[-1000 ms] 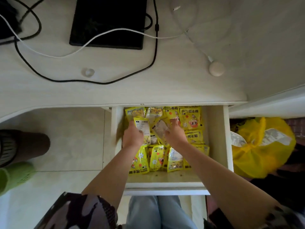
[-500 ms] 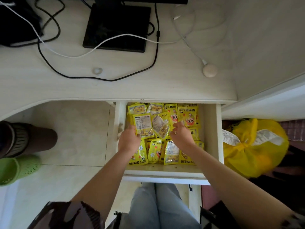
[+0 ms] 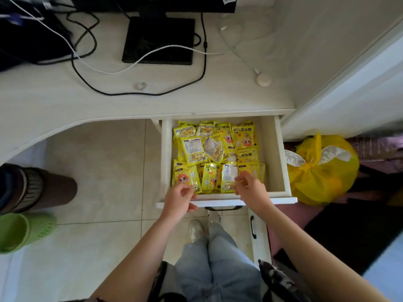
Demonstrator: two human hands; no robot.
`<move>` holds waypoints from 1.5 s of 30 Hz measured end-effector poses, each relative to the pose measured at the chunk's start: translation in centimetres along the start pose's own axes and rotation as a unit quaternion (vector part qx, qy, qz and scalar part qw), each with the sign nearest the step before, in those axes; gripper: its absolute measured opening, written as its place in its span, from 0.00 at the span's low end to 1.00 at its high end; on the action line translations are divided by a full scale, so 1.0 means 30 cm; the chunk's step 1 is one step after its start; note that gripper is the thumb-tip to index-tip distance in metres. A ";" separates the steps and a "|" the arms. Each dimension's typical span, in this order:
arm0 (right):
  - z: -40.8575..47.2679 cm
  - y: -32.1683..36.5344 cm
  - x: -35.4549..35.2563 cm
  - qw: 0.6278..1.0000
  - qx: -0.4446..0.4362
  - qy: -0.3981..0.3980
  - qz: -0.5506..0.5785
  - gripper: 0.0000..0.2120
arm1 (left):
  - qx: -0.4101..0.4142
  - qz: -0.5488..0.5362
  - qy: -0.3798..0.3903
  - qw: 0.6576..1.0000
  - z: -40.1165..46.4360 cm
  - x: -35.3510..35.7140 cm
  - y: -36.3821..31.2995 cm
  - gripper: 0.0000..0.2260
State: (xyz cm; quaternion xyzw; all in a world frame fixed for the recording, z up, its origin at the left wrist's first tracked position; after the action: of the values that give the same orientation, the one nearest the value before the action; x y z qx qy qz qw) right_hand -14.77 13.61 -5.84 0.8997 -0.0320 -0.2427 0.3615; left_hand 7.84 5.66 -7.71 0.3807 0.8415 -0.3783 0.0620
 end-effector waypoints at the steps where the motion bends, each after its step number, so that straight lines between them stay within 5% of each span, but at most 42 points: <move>1: -0.030 -0.021 0.003 1.000 0.010 -0.005 0.028 0.08 | -0.007 -0.006 0.005 1.000 -0.028 0.002 0.028 0.05; 7: -0.159 -0.194 0.018 0.974 0.133 -0.039 0.180 0.09 | -0.111 -0.036 0.036 0.993 -0.132 0.028 0.188 0.11; 13: -0.230 -0.315 0.025 0.840 0.298 -0.086 0.445 0.12 | -0.223 -0.253 0.081 0.938 -0.163 0.073 0.252 0.13; 18: -0.191 -0.328 0.012 0.794 0.317 -0.106 0.508 0.21 | -0.242 -0.365 0.059 0.897 -0.123 0.074 0.239 0.17; 28: -0.107 -0.292 -0.002 0.761 0.307 -0.140 0.554 0.14 | -0.274 -0.386 0.031 0.880 -0.065 0.066 0.224 0.09; 37: -0.056 -0.287 -0.007 0.798 0.348 -0.159 0.466 0.21 | -0.274 -0.385 0.013 0.881 -0.017 0.035 0.212 0.11; 45: 0.066 -0.173 -0.068 0.833 0.316 -0.143 0.431 0.15 | -0.252 -0.381 -0.009 0.889 0.083 0.001 0.094 0.03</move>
State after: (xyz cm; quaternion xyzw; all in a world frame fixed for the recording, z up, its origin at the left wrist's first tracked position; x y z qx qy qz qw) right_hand -18.10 16.67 -9.68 0.8153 -0.5424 -0.1654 0.1172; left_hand 9.30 5.18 -11.16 -0.0017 0.9884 -0.1512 0.0150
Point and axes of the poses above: each hand's wrist, its own z-axis towards the middle knuckle, its own x-axis out of the palm, y = z × x, the point moved 9 cm from there along z, towards the middle knuckle, and after that the axes turned 12 degrees about z, right-handed, at the moved point
